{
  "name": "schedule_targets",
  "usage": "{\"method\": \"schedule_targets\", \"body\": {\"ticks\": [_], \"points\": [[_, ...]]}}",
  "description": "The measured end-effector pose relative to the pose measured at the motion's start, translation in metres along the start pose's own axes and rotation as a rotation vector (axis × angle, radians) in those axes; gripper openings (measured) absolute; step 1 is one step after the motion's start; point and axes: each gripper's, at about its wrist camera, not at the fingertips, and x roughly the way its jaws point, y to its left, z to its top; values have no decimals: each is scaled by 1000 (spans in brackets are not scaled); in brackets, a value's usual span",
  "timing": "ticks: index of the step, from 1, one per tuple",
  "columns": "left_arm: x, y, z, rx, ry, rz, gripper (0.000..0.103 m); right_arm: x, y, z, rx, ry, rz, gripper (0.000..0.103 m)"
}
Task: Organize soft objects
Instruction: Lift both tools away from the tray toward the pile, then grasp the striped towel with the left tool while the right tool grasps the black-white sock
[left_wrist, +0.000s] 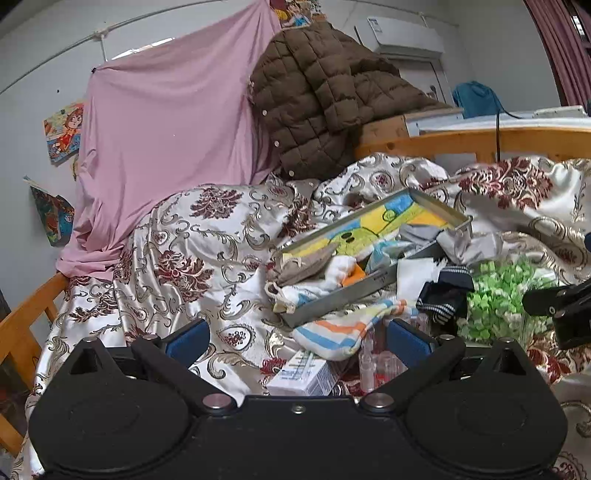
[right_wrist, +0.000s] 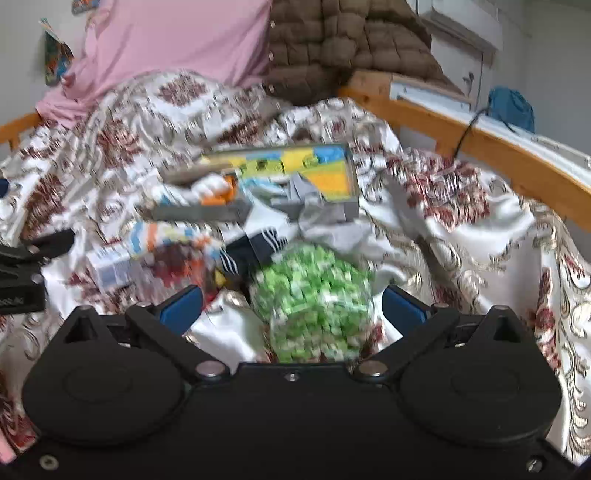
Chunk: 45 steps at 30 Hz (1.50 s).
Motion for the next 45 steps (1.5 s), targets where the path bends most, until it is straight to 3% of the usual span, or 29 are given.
{"method": "schedule_targets", "body": {"ticks": [22,27,32,38,45], "points": [[14,-15,-3,97,92,-3,102,11,2,-11,0,71,6,102],[29,-12,-3,81,169,-47,102,15,6,-7,-18,66,18,102],[51,-1,-5,4,270,-91,102,26,4,-2,-19,73,26,102],[73,14,-3,-80,308,-155,102,42,17,6,-157,37,-9,102],[102,15,4,-31,276,-218,102,65,37,9,-366,0,-15,102]]}}
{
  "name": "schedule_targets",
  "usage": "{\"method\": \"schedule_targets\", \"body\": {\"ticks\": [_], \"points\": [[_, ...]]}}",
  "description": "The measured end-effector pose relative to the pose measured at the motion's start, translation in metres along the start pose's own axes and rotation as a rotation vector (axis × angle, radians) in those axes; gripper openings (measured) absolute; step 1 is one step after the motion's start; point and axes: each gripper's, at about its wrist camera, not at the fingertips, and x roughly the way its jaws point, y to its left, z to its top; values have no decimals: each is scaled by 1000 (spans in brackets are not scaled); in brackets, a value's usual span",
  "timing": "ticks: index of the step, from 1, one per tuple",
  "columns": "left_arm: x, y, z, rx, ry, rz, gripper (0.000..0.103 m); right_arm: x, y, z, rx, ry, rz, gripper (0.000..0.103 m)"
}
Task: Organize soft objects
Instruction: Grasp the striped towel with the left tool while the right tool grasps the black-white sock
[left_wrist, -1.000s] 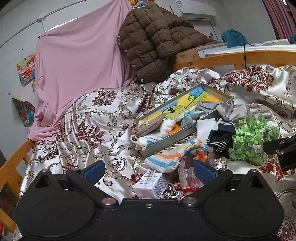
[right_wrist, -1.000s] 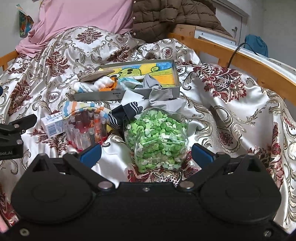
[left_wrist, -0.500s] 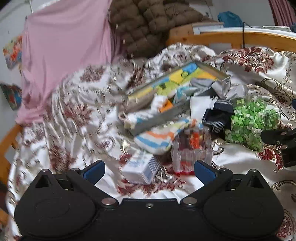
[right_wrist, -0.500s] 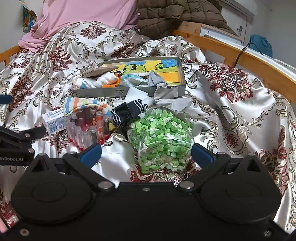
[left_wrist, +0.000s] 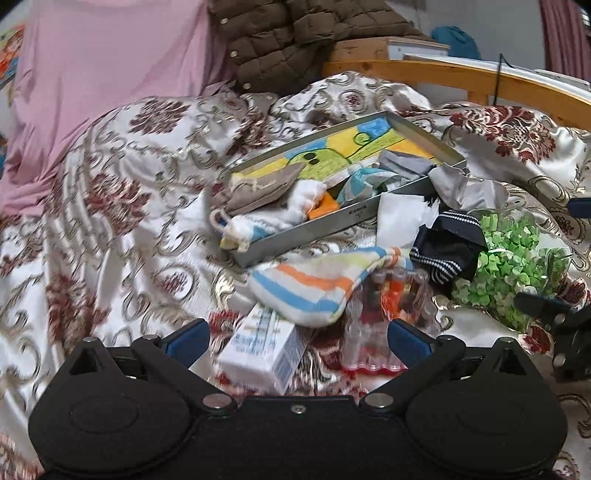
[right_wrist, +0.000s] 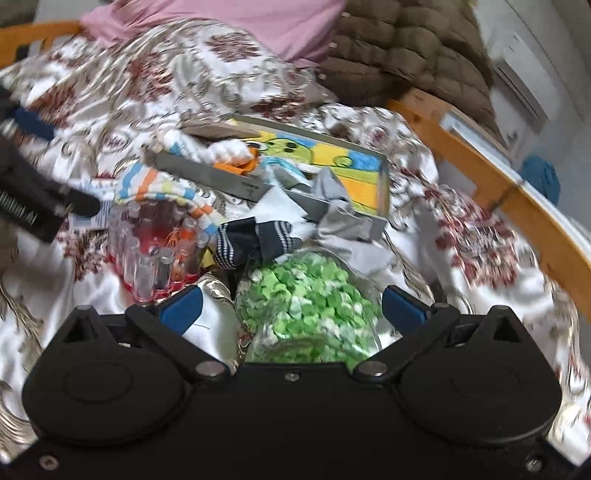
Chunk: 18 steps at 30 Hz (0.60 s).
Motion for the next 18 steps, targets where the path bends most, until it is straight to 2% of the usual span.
{"method": "schedule_targets", "body": {"ticks": [6,9,14,18], "points": [[19,5,4,-53,45,-104,102,18,18,11,-167,-56,-12,102],[26,10,5,-100,61,-133,102,27,25,16,-223,-79,-4,102],[38,24,3,-226,103,-170,102,46,35,20,-283,-73,6,102],[51,36,3,-344,136,-225,100,60,47,20,-362,-65,-24,102]]}}
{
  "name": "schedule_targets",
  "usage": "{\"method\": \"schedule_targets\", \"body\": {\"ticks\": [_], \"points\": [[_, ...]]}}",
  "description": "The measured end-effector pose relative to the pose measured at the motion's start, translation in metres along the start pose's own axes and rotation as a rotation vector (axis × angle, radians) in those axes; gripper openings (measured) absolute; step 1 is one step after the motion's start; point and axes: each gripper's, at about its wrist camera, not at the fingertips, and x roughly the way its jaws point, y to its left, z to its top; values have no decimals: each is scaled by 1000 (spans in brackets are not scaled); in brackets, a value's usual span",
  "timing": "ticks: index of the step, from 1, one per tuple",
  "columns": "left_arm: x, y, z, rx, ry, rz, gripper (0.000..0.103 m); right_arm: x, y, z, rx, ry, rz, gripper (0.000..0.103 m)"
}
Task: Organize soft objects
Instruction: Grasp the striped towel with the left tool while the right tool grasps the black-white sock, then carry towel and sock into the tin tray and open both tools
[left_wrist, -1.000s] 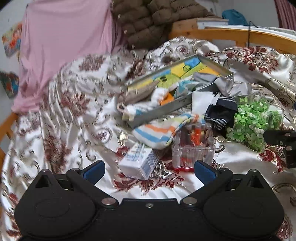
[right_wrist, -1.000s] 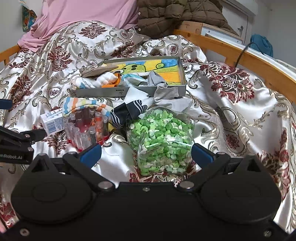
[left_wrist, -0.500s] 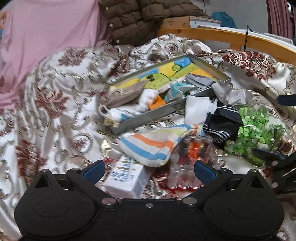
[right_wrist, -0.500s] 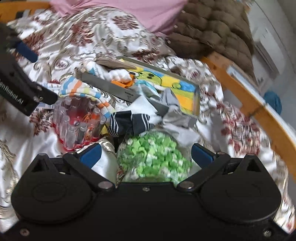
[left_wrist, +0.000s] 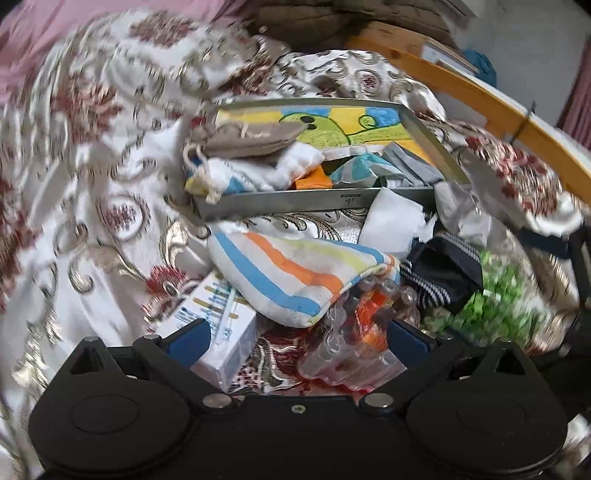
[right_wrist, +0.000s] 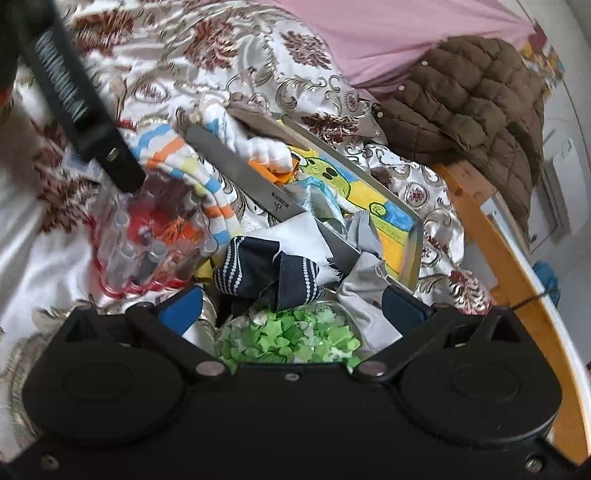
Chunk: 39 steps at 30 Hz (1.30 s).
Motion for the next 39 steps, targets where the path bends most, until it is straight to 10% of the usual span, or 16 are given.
{"method": "schedule_targets", "body": {"ticks": [14,25,39], "points": [[14,44,6,-464,49,-223,85,7,11,-2,-1,-1,16,102],[28,48,8,-520,54,-224,70,9,12,3,4,-6,-5,102],[28,38,13,-399,-19,-195,37,22,13,6,22,50,23,48]]}}
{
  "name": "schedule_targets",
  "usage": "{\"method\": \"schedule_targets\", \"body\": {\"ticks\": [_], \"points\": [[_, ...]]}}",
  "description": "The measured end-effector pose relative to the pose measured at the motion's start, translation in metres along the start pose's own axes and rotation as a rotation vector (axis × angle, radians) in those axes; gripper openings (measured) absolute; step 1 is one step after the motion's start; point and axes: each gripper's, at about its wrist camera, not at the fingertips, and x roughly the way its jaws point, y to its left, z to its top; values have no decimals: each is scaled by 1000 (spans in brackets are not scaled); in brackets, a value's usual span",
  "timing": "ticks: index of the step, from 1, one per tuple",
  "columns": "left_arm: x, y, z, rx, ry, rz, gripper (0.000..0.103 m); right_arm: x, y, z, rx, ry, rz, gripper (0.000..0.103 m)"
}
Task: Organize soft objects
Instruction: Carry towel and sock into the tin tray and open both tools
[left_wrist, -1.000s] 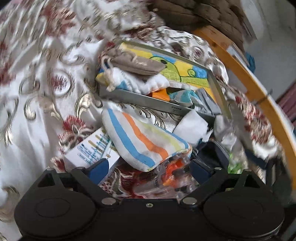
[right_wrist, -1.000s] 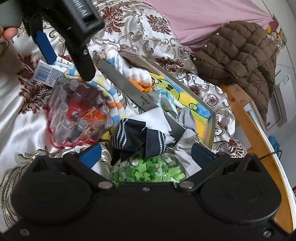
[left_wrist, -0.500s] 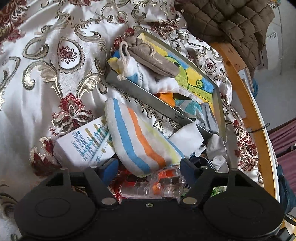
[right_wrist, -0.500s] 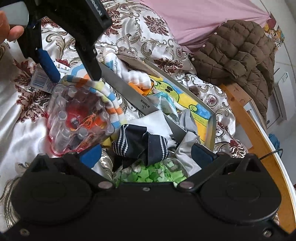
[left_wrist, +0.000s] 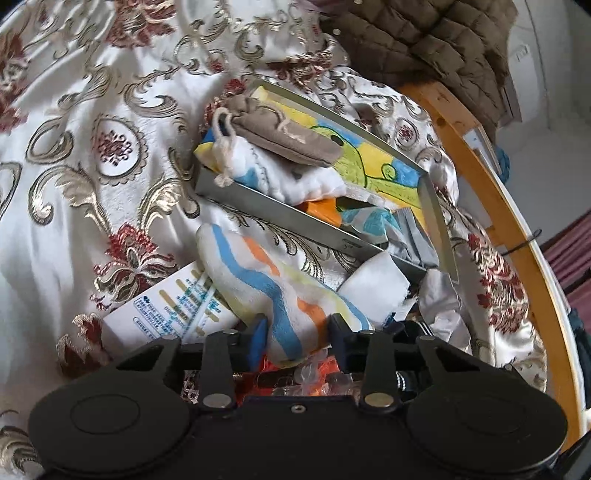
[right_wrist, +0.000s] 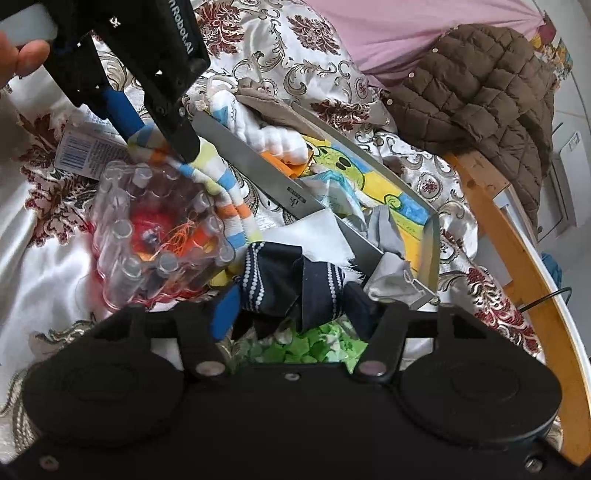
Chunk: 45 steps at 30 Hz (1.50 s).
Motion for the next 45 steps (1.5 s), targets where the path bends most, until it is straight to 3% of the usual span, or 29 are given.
{"method": "schedule_targets", "body": {"ticks": [3,5,9,15,26,35,45], "points": [[0,-2,0,13,-4,0,33,-1,2,-1,4,-10,5,44],[-2,-3,0,23,-10,-1,30,-2,4,0,-5,-14,5,36],[-6,-11,-2,99,-43,38,13,-3,6,-2,-14,-20,-21,21],[-13,-23,-4,190,-76,72,6,-8,2,-1,-5,-38,-25,4],[-45,-42,3,216,-185,5,5,-24,-6,4,-24,-139,-148,0],[-63,-64,34,201,-291,-100,4,-29,-30,23,-2,-230,-223,0],[-49,-86,76,224,-418,-155,4,6,-73,57,107,-303,-216,0]]}}
